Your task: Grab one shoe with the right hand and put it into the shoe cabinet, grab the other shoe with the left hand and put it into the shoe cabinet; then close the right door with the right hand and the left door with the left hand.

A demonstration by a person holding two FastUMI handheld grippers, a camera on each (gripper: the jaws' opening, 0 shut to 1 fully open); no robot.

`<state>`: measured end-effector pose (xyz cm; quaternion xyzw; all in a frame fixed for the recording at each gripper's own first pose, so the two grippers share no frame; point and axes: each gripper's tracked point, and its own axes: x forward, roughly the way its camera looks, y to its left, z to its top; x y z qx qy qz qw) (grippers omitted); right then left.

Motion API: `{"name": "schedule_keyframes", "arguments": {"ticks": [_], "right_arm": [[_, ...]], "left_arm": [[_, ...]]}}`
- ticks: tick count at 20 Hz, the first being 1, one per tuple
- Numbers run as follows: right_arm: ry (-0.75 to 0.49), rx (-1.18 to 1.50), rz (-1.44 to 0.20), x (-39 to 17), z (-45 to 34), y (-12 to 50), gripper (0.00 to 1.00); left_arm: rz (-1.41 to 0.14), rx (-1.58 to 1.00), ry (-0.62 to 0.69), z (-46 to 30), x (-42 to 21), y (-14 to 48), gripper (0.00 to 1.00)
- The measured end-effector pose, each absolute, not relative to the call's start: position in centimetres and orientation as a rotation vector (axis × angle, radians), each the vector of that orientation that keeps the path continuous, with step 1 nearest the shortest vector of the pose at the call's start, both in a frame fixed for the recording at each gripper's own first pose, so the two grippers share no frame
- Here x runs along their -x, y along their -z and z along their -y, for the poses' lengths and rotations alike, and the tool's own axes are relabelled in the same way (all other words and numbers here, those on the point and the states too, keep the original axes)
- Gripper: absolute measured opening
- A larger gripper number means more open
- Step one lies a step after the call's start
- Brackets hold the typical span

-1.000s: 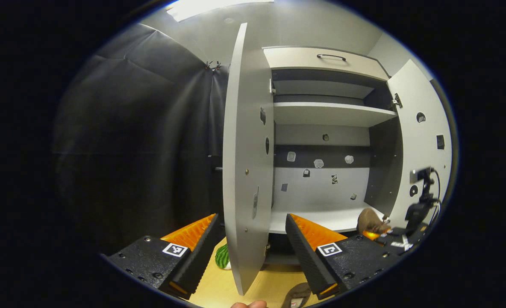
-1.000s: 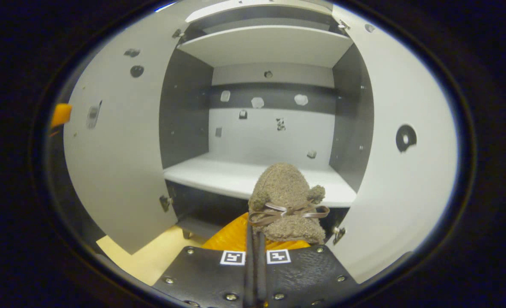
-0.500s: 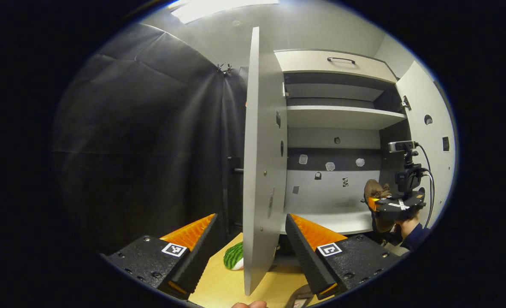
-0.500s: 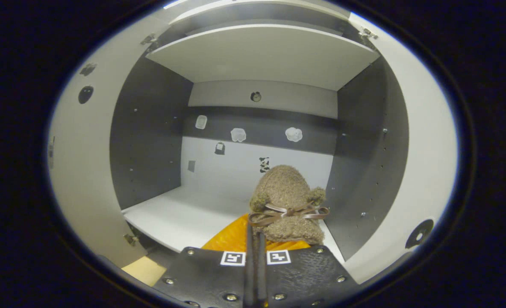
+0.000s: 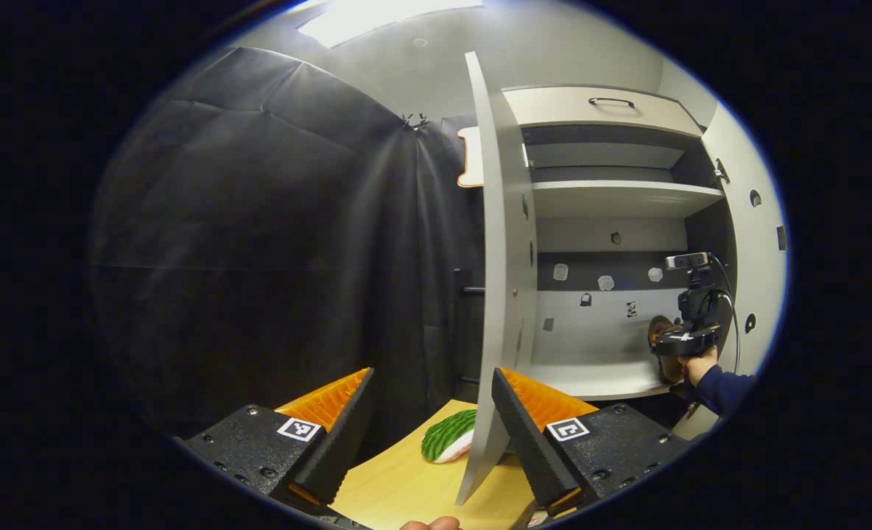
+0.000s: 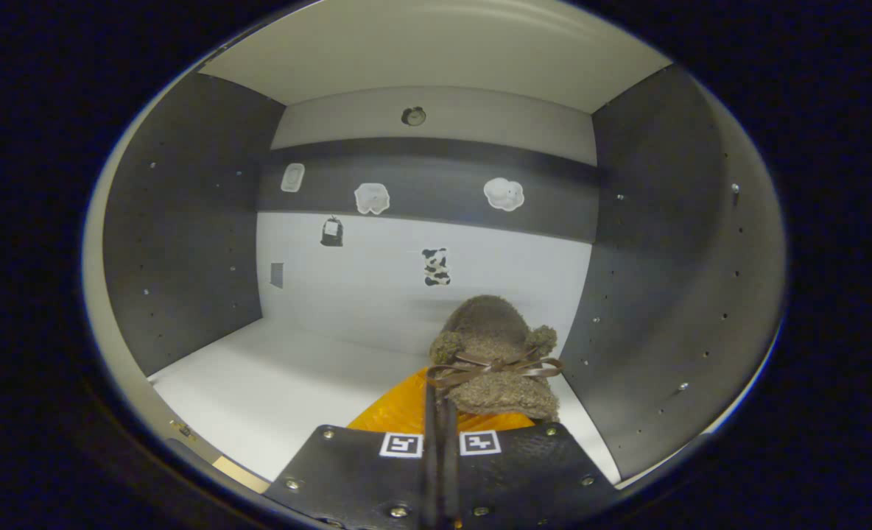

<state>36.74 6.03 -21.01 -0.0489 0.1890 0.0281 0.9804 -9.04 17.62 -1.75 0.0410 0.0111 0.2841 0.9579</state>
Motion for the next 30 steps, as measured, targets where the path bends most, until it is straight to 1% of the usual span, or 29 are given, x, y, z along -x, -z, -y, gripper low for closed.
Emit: {"name": "schedule_keyframes", "arguments": {"ticks": [1, 5, 8, 9, 10, 11, 14, 15, 16, 17, 19, 23, 25, 26, 28, 29, 30], "right_arm": [[-0.049, 0.097, -0.390, -37.2, -6.0, 21.5, 0.04], [-0.014, 0.087, -0.463, -38.3, -5.5, 23.8, 0.04], [0.037, 0.033, -0.516, -38.6, -4.9, 24.7, 0.04], [0.048, 0.026, -0.536, -38.3, -4.8, 25.1, 0.10], [0.041, 0.014, -0.540, -38.2, -5.1, 25.0, 0.14], [0.035, 0.010, -0.526, -38.2, -5.4, 24.4, 0.21], [0.007, 0.001, -0.540, -37.2, -6.5, 24.0, 0.69], [-0.002, 0.011, -0.544, -36.8, -6.7, 23.9, 0.74], [-0.006, 0.026, -0.544, -36.4, -6.8, 23.7, 0.76], [-0.014, 0.042, -0.544, -35.9, -6.9, 23.5, 0.77], [-0.021, 0.054, -0.542, -34.8, -7.0, 22.9, 0.81], [-0.050, 0.069, -0.490, -32.0, -7.3, 19.6, 0.80], [-0.067, 0.086, -0.438, -30.3, -7.5, 16.8, 0.80], [-0.079, 0.082, -0.414, -29.5, -7.7, 15.5, 0.78], [-0.099, 0.075, -0.352, -27.6, -7.9, 12.0, 0.80], [-0.109, 0.073, -0.320, -26.5, -8.0, 10.3, 0.77], [-0.118, 0.071, -0.286, -25.2, -8.1, 8.5, 0.77]], "left_arm": [[-0.023, -0.083, -0.589, -18.0, 9.3, 1.7, 0.96], [-0.030, -0.079, -0.609, -18.7, 10.0, 2.0, 0.95], [-0.026, -0.065, -0.588, -18.5, 9.7, 2.2, 0.95], [-0.029, -0.061, -0.576, -18.4, 9.6, 2.3, 0.93], [-0.033, -0.056, -0.564, -18.2, 9.3, 2.5, 0.95], [-0.034, -0.052, -0.550, -18.0, 9.0, 2.6, 0.95], [-0.039, -0.033, -0.506, -17.4, 8.4, 3.1, 0.95], [-0.041, -0.028, -0.493, -17.2, 8.2, 3.1, 0.95], [-0.038, -0.028, -0.483, -17.1, 8.0, 3.1, 0.96], [-0.033, -0.028, -0.471, -17.0, 7.8, 3.0, 0.94], [-0.031, -0.032, -0.455, -16.8, 7.8, 3.0, 0.95], [-0.025, -0.031, -0.419, -16.1, 7.9, 2.9, 0.96], [-0.026, -0.030, -0.398, -15.7, 8.0, 2.9, 0.96], [-0.026, -0.030, -0.386, -15.2, 8.0, 3.0, 0.96], [-0.027, -0.033, -0.351, -14.0, 8.1, 3.0, 0.96], [-0.031, -0.036, -0.330, -13.3, 8.1, 3.1, 0.96], [-0.036, -0.041, -0.312, -12.8, 8.1, 3.3, 0.96]]}}
